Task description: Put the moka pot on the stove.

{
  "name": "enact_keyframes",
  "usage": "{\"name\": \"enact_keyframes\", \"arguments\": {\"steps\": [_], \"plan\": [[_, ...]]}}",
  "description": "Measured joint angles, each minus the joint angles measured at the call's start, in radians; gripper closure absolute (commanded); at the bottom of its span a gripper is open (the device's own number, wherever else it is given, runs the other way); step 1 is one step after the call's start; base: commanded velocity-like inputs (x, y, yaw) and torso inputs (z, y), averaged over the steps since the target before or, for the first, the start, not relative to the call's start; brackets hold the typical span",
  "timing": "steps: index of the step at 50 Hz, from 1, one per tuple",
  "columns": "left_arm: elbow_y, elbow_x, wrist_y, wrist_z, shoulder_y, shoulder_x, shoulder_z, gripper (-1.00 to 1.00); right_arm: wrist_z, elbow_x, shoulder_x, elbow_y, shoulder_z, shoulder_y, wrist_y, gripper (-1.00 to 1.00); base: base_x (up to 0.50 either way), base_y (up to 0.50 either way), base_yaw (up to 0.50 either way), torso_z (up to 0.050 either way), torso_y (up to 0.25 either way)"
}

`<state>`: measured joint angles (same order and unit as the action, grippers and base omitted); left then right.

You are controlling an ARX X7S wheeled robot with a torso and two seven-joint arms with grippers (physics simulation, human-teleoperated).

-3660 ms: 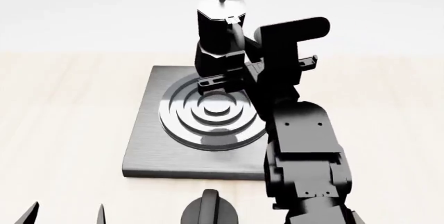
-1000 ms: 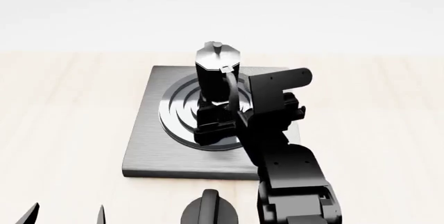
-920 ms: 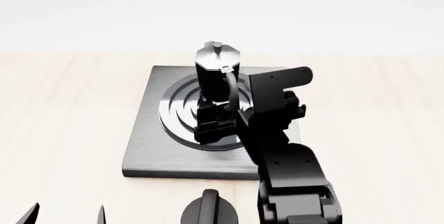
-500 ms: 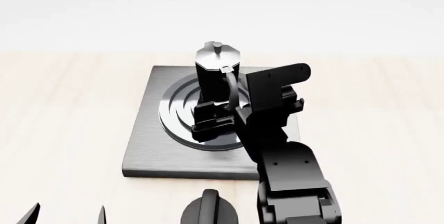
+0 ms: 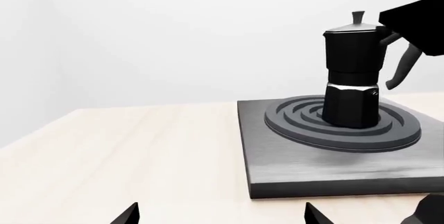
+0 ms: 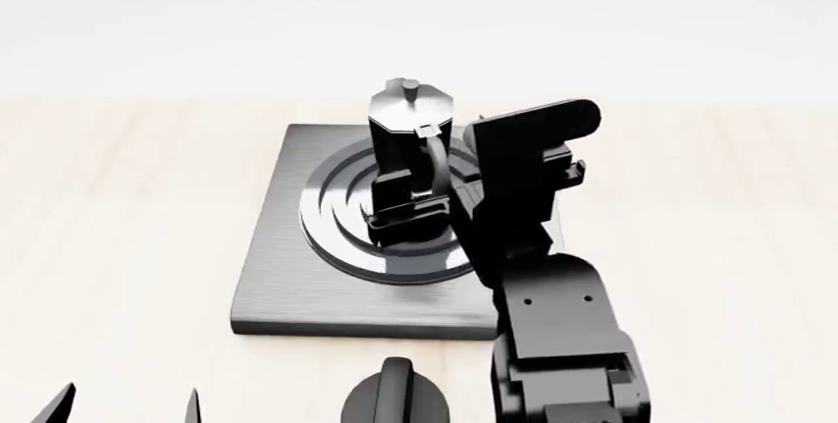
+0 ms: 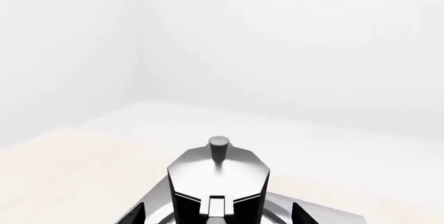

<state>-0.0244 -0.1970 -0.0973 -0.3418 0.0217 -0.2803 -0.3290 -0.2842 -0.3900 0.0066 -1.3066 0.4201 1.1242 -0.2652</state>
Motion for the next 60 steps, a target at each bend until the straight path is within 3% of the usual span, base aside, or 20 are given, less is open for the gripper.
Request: {"name": "enact_keyframes", "arguments": {"steps": [8,35,60], "plan": [[-0.003,-0.001,0.0,-0.003,0.0,-0.003,-0.002,-1.0,0.001,0.002,0.013,0.064,-0.014,-0.017,0.002,-1.0,0.0,0.0,0.0,0.0,0.0],[0.001,-0.005,-0.004,-0.011,0.003,-0.007,-0.009,-1.0,0.122,-0.052,0.157,0.729,0.001,-0.241,0.22,-1.0,0.0,0.0,0.0,0.0,0.0],[-0.007,-0.011,-0.003,-0.018,0.002,-0.016,-0.013,-1.0,0.226,-0.031,0.254,1.076,0.029,-0.377,0.299,-1.0,0.0,0.0,0.0,0.0,0.0]]}}
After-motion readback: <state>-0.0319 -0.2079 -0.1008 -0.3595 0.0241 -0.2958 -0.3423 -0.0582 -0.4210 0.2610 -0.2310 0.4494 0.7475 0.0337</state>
